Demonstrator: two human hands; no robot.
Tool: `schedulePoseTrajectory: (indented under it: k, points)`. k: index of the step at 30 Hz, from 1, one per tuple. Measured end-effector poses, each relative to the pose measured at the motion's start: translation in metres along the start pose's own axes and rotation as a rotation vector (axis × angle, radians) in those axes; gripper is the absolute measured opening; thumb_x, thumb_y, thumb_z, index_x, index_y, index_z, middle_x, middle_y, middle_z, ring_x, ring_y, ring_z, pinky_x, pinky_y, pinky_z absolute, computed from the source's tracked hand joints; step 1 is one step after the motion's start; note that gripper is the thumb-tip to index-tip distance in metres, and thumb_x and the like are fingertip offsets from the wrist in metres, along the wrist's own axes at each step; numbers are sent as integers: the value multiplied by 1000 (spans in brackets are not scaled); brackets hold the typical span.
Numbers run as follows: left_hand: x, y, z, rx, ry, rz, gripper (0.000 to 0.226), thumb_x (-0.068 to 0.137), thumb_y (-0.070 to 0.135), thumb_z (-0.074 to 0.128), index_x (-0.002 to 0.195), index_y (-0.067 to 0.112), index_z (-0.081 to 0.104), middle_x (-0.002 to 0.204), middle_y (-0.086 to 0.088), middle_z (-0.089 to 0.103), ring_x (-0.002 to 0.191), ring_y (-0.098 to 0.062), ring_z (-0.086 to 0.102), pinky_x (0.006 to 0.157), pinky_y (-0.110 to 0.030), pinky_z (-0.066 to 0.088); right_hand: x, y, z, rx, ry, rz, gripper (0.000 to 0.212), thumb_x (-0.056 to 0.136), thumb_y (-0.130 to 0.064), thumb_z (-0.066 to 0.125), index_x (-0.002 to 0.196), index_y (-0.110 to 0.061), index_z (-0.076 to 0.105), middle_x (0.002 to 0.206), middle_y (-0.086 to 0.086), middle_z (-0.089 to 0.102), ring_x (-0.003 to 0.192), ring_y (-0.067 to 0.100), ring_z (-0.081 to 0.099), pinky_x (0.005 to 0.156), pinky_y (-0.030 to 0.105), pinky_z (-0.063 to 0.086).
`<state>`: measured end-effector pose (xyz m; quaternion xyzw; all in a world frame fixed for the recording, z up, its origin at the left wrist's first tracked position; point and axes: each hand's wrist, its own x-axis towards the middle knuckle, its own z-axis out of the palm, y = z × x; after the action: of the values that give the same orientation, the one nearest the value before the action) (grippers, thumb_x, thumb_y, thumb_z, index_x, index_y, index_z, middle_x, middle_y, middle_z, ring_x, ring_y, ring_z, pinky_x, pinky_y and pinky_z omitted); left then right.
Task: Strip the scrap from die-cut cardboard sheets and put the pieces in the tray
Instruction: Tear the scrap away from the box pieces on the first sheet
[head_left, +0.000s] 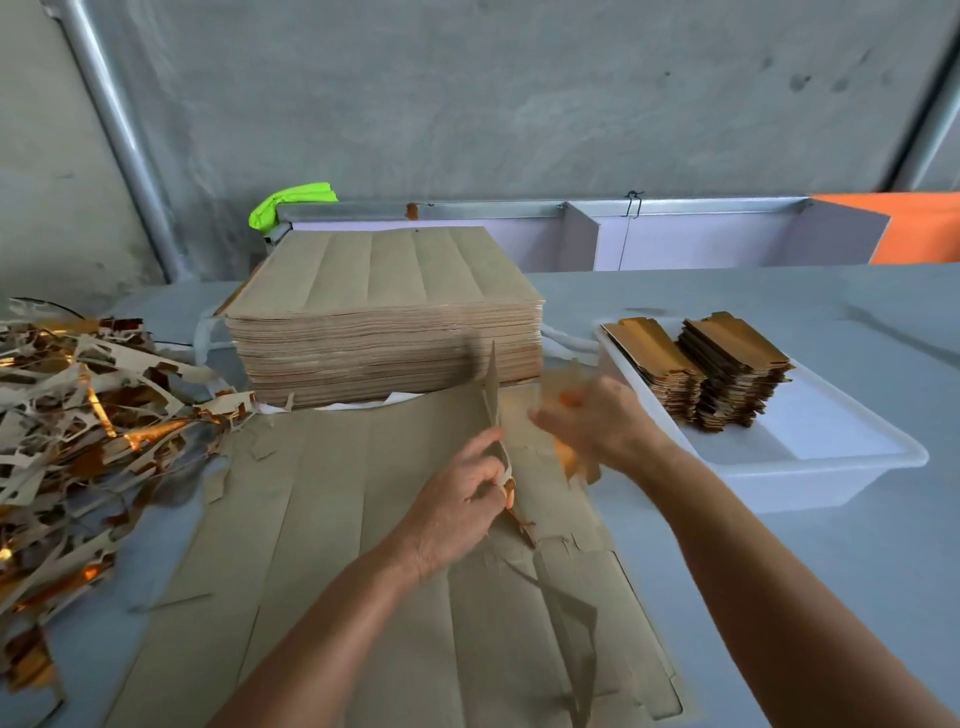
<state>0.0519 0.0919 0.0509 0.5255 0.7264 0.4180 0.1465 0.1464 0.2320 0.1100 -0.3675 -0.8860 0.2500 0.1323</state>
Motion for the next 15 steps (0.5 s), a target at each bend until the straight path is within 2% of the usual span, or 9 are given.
schedulePoseTrajectory:
  k: [2,4,6,8,9,11,12,13,15]
  points:
    - [3,-1,2,-64,-12,-21,31,91,1,48,63,13,43,150,14,32,114,-25,52,92,-26,39,2,-8,7,15,-157,-43,30,82,-36,65,81,-6,60,78,7,59,74,19,57,68,29,46]
    - [5,-2,2,-210,-46,-61,33,91,-3,46,62,10,48,146,8,40,123,-7,48,105,-23,33,4,-11,14,63,-292,-63,28,79,-27,69,89,-2,62,82,10,58,76,18,53,67,29,44]
    - [3,-2,-1,-340,-64,-86,38,90,-9,43,58,11,48,126,-3,58,113,3,51,99,-14,34,5,-11,17,214,-362,-41,23,78,-20,70,88,1,64,81,10,56,76,19,52,70,31,42]
    - [2,-3,-5,-470,-11,-121,36,91,-8,37,61,9,47,97,-15,66,94,-4,61,86,-14,40,4,-8,17,412,-385,-10,13,81,-20,69,85,-8,67,81,6,61,79,17,56,76,31,43]
    - [3,-5,-6,-597,42,-153,34,92,-7,34,63,7,46,94,-19,65,97,-13,62,89,-20,43,3,-5,17,502,-385,9,8,83,-21,68,87,-14,67,82,1,62,81,14,56,77,30,44]
    - [6,-9,-9,-961,117,-236,32,93,-3,28,68,6,46,111,-20,67,111,-24,60,99,-35,44,1,2,17,590,-395,20,8,84,-17,68,86,-22,62,86,-6,60,87,10,55,83,32,46]
    - [7,-9,-11,-1114,127,-270,34,93,-1,26,66,5,46,117,-20,64,114,-26,59,99,-37,44,1,4,18,571,-415,2,12,83,-15,68,84,-22,59,89,-6,59,92,12,55,89,35,46]
    - [8,-10,-11,-1193,126,-288,37,93,0,26,64,5,48,118,-20,64,114,-27,60,97,-37,45,0,5,19,529,-437,-20,14,81,-15,70,85,-23,59,93,-4,60,96,15,56,93,36,46]
    - [9,-11,-10,-1247,87,-281,36,92,2,27,62,6,48,116,-23,64,113,-27,60,95,-37,47,-2,0,23,456,-458,-47,20,77,-19,74,95,-20,64,100,3,65,100,20,59,89,31,47]
